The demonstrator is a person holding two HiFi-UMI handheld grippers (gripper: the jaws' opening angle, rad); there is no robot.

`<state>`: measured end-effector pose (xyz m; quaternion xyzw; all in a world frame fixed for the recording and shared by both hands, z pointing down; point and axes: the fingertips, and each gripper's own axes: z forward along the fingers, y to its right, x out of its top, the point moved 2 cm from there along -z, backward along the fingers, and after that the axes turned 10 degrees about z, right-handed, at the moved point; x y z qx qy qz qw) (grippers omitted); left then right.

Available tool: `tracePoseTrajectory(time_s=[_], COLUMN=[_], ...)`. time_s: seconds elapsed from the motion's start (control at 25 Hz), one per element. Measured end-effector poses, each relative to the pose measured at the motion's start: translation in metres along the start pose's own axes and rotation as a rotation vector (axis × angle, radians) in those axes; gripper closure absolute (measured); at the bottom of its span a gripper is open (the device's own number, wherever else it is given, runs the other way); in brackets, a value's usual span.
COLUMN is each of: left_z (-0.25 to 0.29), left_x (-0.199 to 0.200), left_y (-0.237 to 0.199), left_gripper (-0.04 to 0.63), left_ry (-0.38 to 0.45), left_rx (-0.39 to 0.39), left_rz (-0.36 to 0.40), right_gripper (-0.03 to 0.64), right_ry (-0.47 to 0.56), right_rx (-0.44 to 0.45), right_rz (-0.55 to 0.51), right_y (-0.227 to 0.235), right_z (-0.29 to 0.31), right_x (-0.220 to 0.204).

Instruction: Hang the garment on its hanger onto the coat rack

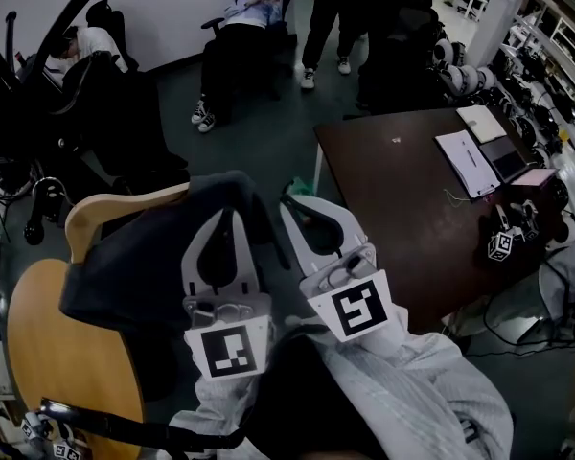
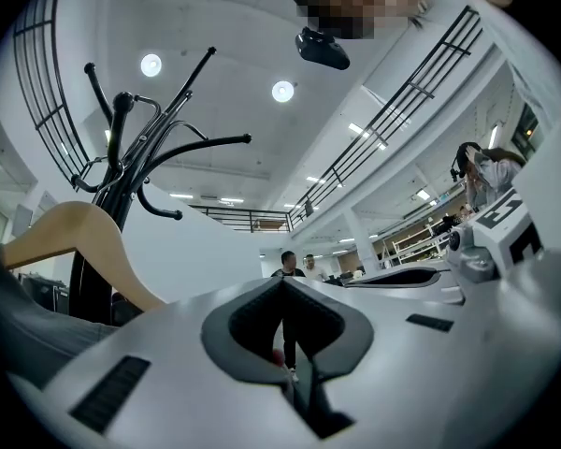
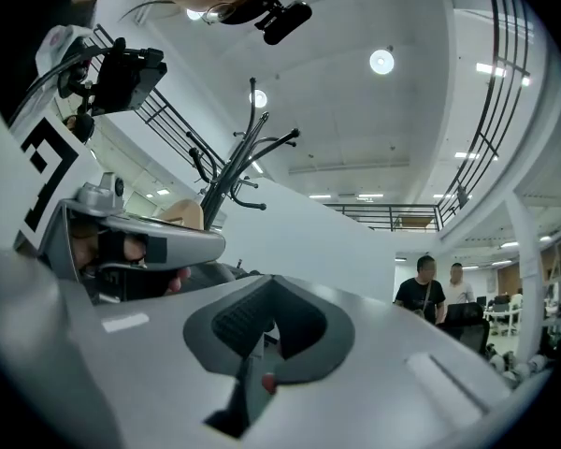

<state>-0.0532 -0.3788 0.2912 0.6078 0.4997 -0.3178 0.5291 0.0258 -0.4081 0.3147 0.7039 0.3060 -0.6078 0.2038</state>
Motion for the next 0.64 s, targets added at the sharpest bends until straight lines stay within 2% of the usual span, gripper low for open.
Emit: tracePoseTrajectory(time_s=[0.32,0.64], left_z=[0.003,0.000], left_x=[-0.002,-0.012], left_y=[0.014,0.008], left_gripper=[0.591,0.591], left_ry=[-0.011,-0.021], left_rx=[-0.027,-0.036], left_rz=[0.000,-0.021], right_gripper=[0.615,0.615], right_ry=[-0.004,-0.015], right_rx=[-0.006,-0.006], right_rz=[-0.006,0.006], right_y=[0.007,-0.001], right_z=[-0.008,-0.003], right_x=[-0.003,-0.011])
